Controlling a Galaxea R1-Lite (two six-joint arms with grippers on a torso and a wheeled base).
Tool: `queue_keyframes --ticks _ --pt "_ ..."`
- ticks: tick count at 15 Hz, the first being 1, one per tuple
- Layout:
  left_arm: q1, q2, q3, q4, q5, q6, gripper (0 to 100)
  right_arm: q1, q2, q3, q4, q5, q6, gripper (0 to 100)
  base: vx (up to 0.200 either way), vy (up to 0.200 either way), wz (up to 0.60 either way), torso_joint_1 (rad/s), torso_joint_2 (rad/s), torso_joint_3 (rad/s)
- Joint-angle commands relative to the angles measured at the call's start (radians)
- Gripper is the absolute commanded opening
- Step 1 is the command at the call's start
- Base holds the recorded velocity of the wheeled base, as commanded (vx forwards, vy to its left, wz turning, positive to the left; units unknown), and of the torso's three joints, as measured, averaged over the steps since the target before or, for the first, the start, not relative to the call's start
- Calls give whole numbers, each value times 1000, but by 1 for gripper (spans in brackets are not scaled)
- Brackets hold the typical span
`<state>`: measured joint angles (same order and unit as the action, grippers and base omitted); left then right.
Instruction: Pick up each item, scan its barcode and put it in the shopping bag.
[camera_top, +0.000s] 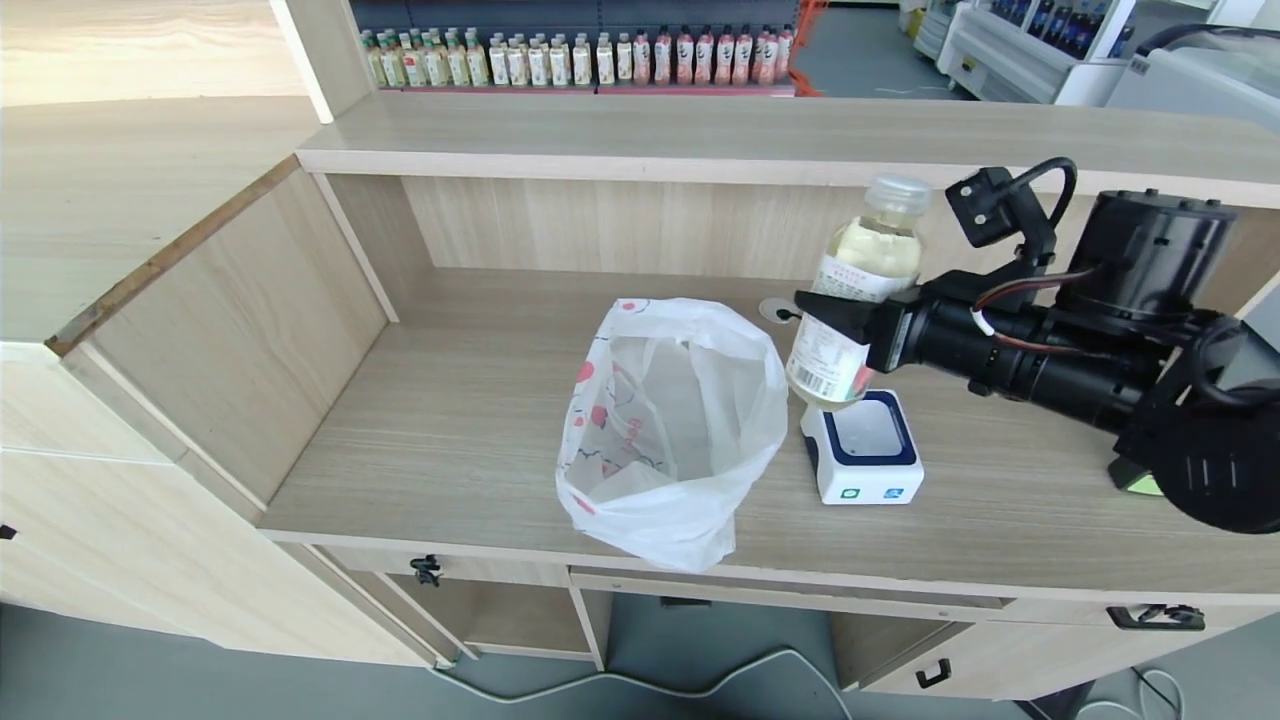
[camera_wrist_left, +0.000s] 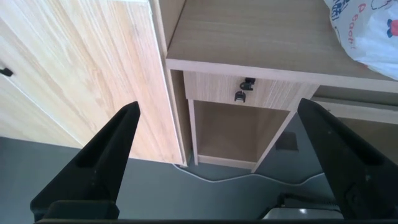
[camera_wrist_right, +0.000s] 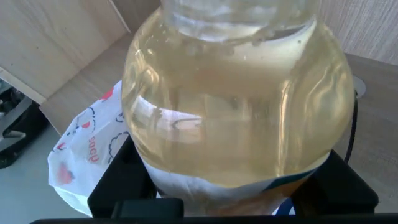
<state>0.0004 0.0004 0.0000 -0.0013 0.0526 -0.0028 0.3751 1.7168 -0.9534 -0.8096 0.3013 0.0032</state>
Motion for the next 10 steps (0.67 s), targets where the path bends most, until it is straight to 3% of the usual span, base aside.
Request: queue_keyframes --ticks 1,6,10 --pt "1 0 0 0 1 0 100 10 116 -48 -43 1 0 0 0 0 0 0 0 0" --pt "1 0 0 0 0 0 100 8 302 -45 -295 1 -9 0 0 0 0 0 0 0" --pt "1 0 0 0 0 0 100 -5 429 -100 -338 -1 -46 0 0 0 0 0 0 0"
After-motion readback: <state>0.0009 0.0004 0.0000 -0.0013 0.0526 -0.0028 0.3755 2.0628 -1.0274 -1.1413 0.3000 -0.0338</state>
